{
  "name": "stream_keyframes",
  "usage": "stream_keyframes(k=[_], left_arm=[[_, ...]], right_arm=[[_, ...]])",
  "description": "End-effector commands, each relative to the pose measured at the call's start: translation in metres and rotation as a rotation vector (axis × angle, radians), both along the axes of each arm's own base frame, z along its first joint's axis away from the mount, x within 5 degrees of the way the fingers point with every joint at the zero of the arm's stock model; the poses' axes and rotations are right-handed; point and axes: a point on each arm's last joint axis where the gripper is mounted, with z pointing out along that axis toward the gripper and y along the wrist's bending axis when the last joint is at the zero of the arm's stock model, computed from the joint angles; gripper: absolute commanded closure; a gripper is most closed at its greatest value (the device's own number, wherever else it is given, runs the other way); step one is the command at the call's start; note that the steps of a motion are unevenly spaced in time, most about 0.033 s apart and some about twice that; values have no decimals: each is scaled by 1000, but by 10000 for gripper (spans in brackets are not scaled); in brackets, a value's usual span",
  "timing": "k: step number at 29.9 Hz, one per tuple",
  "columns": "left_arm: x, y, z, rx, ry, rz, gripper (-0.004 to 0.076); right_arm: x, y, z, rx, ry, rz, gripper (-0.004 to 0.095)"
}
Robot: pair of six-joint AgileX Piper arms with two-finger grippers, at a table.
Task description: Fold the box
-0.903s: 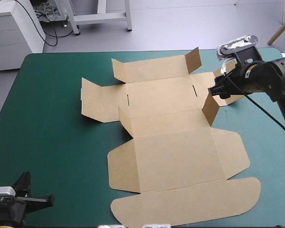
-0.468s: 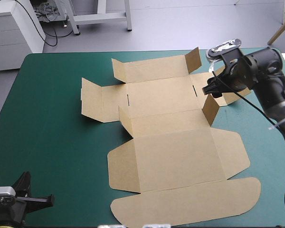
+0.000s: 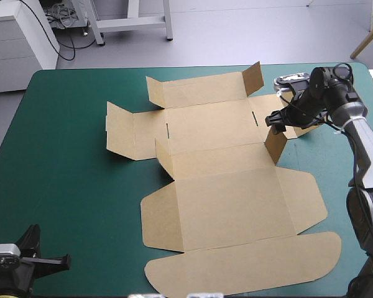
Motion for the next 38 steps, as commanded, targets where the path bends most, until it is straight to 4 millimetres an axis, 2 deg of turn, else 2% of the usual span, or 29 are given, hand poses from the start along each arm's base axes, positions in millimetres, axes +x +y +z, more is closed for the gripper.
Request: stream_keyframes(k=[1,11,16,19,21,24,32,36,38], left_arm=[[-3,0,13,6,-106,-3,734],[-3,0,13,6,-106,-3,734],[-3,0,13,6,-106,-3,734],[-3,0,13,6,-106,-3,734],[-3,0,13,6,-106,-3,734],[-3,0,13,6,-106,-3,734],[-3,0,13,6,-106,-3,734],[-3,0,13,6,-106,-3,734],[-3,0,13,6,-106,-3,734]], right_arm=[[2,5,14,73,-65,28,197],[18,8,-25,88,52,46,197],[20,9,-34,86,82,49,206],[20,9,-35,85,91,50,328],[19,9,-35,85,97,51,533],[19,9,-35,85,97,51,923],[18,11,-35,64,95,82,922],[15,31,-35,25,82,213,922],[13,49,-32,6,62,315,922]])
